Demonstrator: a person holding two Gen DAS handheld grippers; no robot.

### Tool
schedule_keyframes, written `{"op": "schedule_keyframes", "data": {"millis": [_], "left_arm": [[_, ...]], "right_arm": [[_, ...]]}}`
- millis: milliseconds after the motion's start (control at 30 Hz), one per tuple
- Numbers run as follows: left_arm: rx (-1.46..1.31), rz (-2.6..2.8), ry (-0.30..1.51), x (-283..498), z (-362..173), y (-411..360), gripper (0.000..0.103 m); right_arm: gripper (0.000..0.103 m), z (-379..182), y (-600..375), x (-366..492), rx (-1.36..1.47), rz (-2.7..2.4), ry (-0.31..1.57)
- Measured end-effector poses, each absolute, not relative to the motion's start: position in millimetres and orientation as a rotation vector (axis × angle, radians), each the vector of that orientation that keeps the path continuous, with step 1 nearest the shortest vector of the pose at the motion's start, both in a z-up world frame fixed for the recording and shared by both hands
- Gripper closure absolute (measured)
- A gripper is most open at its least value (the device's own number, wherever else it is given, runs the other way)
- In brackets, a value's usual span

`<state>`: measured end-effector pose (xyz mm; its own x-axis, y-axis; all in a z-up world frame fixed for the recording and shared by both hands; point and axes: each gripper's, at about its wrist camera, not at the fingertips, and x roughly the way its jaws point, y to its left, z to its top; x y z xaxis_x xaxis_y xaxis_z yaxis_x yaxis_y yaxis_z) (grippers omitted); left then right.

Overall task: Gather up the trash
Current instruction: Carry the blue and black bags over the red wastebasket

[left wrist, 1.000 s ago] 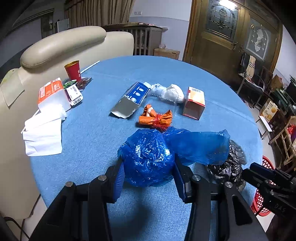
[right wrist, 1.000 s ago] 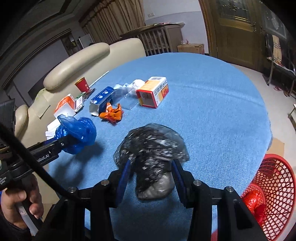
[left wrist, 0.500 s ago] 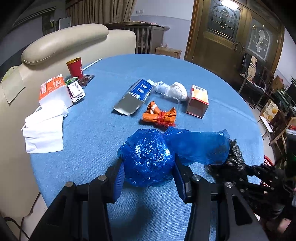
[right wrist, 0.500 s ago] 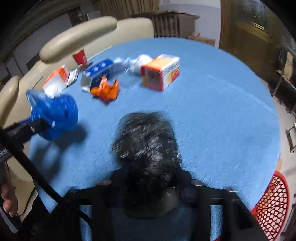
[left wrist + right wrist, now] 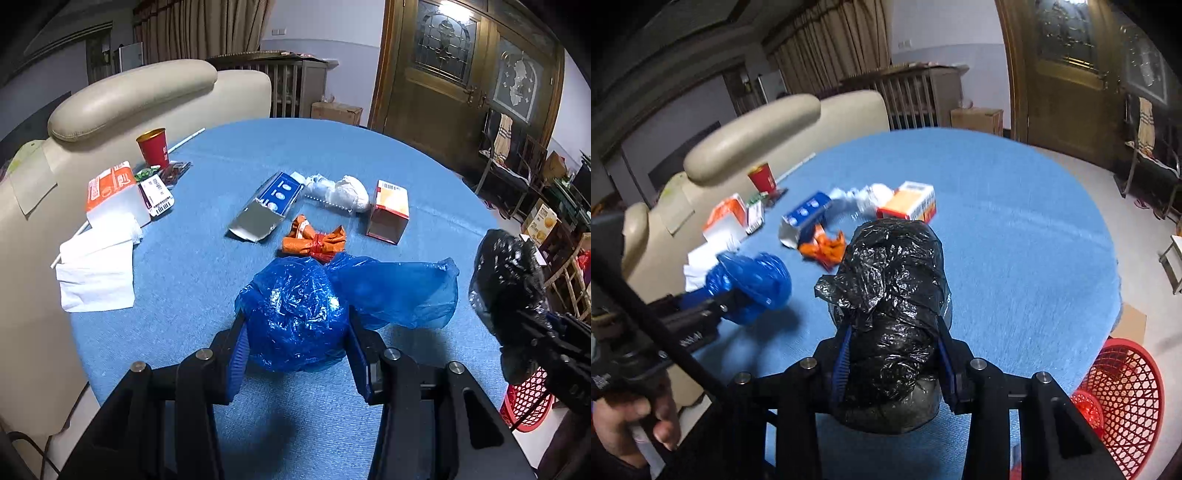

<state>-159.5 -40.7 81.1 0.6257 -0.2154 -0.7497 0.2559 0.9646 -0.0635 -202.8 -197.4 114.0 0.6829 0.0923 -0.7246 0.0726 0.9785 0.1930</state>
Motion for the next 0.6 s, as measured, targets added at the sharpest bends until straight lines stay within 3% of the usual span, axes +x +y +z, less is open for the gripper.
{"op": "schedule_keyframes", "data": {"millis": [600], "left_arm": [[0.124, -0.289, 0.843, -167, 83, -71, 0.053]], "right_arm": [[0.060, 124, -219, -229, 0.288, -0.030, 0.771]]}}
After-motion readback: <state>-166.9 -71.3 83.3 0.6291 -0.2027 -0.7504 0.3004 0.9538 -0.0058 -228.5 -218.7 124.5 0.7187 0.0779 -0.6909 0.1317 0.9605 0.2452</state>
